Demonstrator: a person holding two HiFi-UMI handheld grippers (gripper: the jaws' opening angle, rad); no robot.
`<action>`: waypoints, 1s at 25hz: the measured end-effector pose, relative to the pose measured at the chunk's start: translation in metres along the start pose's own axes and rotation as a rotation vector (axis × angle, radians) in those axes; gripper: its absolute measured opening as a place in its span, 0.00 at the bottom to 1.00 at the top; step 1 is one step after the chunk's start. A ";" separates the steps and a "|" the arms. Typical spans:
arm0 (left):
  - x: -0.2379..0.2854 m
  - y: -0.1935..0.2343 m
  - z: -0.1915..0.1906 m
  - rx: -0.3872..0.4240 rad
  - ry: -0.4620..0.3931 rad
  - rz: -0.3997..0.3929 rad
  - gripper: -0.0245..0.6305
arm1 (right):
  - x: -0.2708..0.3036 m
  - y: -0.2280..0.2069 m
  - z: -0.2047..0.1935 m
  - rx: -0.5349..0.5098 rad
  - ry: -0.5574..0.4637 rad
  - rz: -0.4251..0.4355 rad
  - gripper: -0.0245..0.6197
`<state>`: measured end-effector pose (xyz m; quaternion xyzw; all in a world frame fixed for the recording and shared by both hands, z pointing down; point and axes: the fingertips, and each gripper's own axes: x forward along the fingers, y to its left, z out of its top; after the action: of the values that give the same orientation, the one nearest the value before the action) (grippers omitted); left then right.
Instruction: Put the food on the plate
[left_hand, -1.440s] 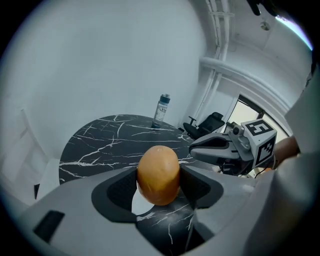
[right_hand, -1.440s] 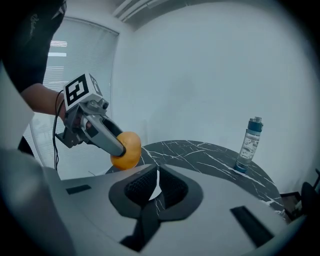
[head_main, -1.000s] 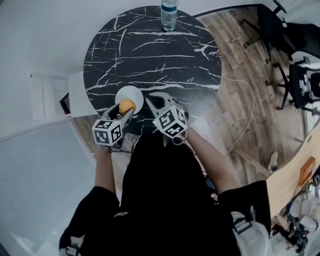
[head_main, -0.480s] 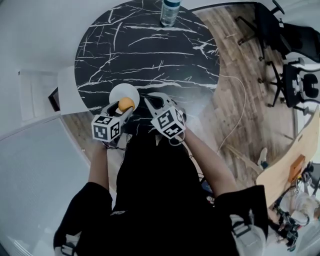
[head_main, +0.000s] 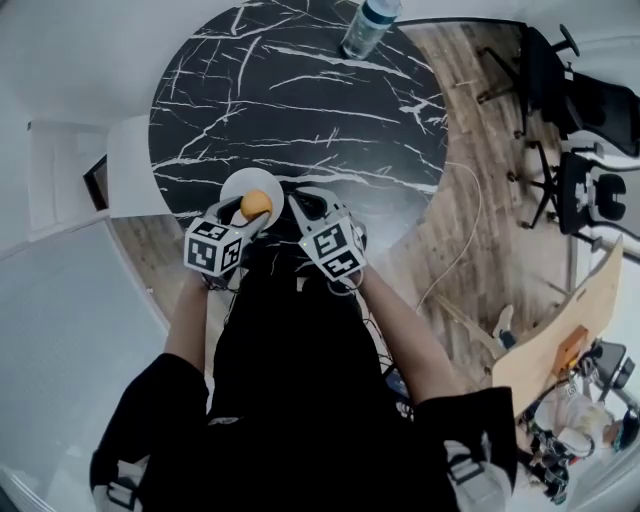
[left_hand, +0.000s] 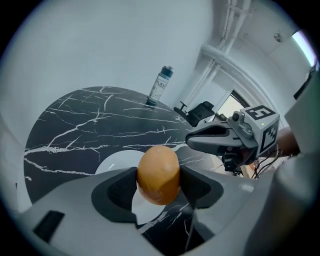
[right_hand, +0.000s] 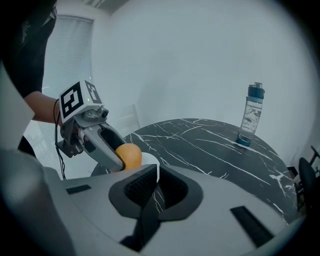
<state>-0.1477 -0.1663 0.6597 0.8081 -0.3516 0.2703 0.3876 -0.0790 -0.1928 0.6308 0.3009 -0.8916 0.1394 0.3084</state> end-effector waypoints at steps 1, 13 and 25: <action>0.001 0.001 -0.002 0.001 0.010 -0.013 0.44 | 0.002 0.000 0.000 0.006 0.002 -0.003 0.05; 0.011 0.005 -0.010 0.056 0.122 -0.104 0.44 | 0.016 -0.002 -0.002 0.078 0.031 -0.046 0.05; 0.012 0.014 -0.017 0.110 0.206 -0.126 0.44 | 0.026 -0.001 0.006 0.077 0.037 -0.040 0.05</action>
<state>-0.1538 -0.1633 0.6838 0.8165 -0.2429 0.3459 0.3933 -0.0971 -0.2078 0.6428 0.3278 -0.8735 0.1732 0.3157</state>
